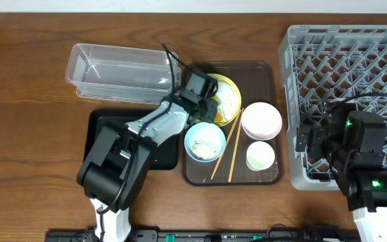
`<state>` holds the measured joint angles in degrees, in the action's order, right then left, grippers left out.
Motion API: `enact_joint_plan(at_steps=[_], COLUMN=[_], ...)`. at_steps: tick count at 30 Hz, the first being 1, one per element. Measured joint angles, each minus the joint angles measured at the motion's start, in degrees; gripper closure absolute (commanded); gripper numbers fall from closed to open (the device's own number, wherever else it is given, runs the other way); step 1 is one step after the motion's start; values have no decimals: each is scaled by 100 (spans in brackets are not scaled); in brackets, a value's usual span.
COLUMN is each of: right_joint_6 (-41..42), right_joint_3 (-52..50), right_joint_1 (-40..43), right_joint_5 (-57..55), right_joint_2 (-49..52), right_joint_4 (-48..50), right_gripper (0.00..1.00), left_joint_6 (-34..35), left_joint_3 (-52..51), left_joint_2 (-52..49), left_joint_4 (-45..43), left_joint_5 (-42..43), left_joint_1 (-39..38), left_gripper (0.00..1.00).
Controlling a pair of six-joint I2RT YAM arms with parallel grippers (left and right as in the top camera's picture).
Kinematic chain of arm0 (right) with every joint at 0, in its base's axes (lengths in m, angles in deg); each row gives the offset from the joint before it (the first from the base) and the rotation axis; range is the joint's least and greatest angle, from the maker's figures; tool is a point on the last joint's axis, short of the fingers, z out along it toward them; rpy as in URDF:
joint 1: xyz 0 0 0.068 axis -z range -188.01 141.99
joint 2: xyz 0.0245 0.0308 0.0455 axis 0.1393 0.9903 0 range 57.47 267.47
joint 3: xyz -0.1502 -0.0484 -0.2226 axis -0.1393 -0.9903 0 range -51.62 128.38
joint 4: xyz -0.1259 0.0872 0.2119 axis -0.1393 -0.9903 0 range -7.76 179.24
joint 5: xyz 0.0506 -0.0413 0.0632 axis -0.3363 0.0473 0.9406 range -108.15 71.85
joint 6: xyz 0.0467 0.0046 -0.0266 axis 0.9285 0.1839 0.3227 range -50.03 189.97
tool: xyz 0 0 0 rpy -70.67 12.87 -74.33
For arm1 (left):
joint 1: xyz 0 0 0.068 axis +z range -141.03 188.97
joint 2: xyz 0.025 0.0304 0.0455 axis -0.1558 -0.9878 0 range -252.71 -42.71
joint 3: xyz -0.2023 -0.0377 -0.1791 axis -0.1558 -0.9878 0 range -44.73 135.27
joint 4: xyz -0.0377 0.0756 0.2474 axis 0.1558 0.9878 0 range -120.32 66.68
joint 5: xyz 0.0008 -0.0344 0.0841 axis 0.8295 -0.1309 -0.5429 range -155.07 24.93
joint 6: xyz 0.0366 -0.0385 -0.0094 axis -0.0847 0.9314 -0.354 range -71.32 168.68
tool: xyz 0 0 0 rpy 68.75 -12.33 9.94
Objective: Sort waste into correct bins and load items into the dishwasher rack
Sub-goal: 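Reach the left gripper to the yellow plate and grasp the snack wrapper, then carry the wrapper with the left gripper and drop it into the clear bin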
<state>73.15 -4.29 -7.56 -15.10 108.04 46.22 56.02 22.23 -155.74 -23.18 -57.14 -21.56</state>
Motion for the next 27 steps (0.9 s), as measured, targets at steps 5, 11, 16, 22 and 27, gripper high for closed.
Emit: enact_joint_plan(at_steps=[5,11,16,22,27], right_joint_6=[0,0,2,2,0], right_joint_3=[0,0,0,0,0], right_joint_1=[0,0,0,0,0], right_joint_5=[0,-2,0,0,0], right_joint_2=[0,0,0,0,0], right_joint_4=[-4,-7,-7,-9,-9], right_gripper=[1,1,1,1,1], left_joint_6=[-7,24,37,39,44], left_joint_3=[50,63,201,216,216], left_joint_2=[142,1239,2046,2037,1755], left_joint_4=[140,376,417,444,411], left_joint_5=[2,-179,-485,-728,-813], left_joint_1=[-11,404,1141,1904,2315], left_gripper=[93,93,93,93,43])
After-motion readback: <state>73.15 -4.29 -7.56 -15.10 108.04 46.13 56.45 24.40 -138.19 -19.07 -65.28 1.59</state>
